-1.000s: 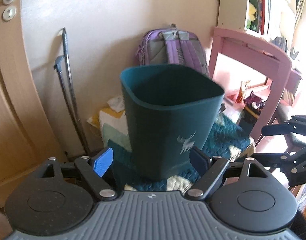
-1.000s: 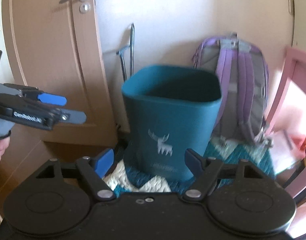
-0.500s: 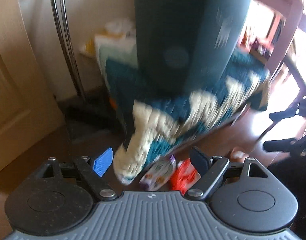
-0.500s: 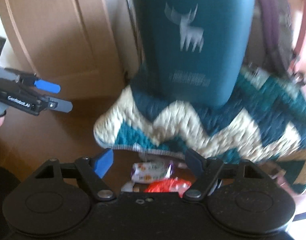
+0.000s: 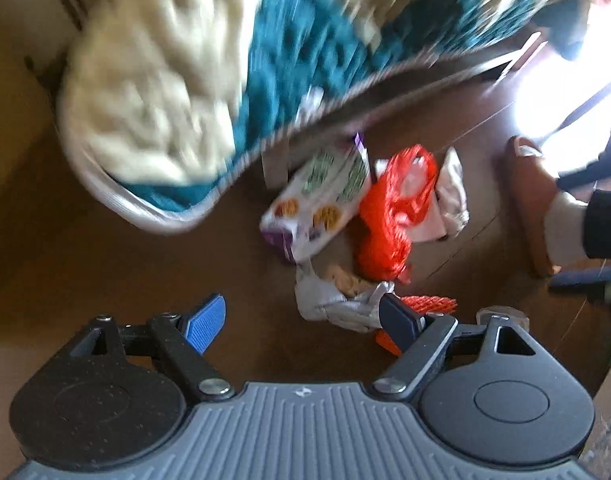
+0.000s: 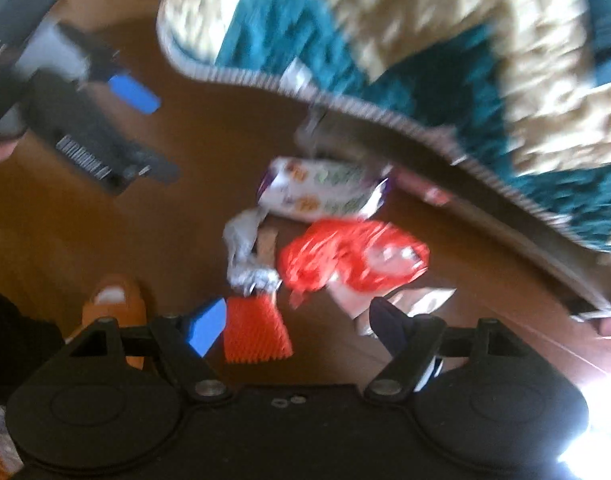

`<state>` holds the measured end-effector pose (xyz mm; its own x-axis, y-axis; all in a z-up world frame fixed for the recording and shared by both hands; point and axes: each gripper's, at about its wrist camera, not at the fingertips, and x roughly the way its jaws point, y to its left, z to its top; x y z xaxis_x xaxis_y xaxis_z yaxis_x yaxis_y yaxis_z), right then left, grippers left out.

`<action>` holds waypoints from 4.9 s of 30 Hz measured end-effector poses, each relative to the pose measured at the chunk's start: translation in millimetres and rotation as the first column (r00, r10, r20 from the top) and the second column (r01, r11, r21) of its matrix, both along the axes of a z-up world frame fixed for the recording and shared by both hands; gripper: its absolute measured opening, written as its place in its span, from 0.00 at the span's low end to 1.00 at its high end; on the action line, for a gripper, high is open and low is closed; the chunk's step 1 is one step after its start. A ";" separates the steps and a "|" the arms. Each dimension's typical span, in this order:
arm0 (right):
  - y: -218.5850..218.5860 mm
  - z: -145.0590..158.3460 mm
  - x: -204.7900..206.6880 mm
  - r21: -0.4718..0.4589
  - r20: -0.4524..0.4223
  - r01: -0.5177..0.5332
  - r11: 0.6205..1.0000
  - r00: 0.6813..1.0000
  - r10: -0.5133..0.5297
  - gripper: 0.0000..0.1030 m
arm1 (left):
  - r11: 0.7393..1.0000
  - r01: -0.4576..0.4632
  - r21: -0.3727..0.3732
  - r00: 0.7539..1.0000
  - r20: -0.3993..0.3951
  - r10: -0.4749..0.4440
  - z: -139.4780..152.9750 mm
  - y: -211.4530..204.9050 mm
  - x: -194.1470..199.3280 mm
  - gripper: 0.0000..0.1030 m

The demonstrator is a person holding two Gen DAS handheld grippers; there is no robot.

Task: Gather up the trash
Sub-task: 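Move both tools back down to the trash pile on the floor, then close left tool on the crumpled white plastic while right tool grasps the orange foam net, then carry the white plastic and orange foam net up over the teal wastebasket, then lower both tools into the wastebasket and open them to drop the items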

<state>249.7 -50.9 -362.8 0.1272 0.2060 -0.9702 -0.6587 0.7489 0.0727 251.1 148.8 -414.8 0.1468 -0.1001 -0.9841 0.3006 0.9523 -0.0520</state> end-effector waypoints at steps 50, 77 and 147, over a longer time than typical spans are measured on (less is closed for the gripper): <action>36.7 -151.9 1.0 -0.071 -0.308 -0.020 0.997 0.952 -0.003 0.06 | 0.879 -0.473 -0.062 0.847 -0.307 0.434 -171.8 32.1 6.8 0.47; 13.1 122.6 -8.7 0.123 0.129 0.129 0.984 0.981 -0.144 0.05 | 0.888 -0.450 -0.089 0.892 0.011 0.453 101.3 99.6 -6.3 0.47; -60.2 401.5 153.1 0.257 0.598 0.227 0.939 0.726 -0.339 0.06 | 0.986 -0.166 -0.018 0.788 0.598 0.144 435.9 -139.6 199.5 0.49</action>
<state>402.8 -111.1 38.7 0.7688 0.2003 -0.6074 -0.3559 0.9230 -0.1461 450.6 9.2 21.1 0.7153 0.0057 -0.6988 0.1100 0.9866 0.1207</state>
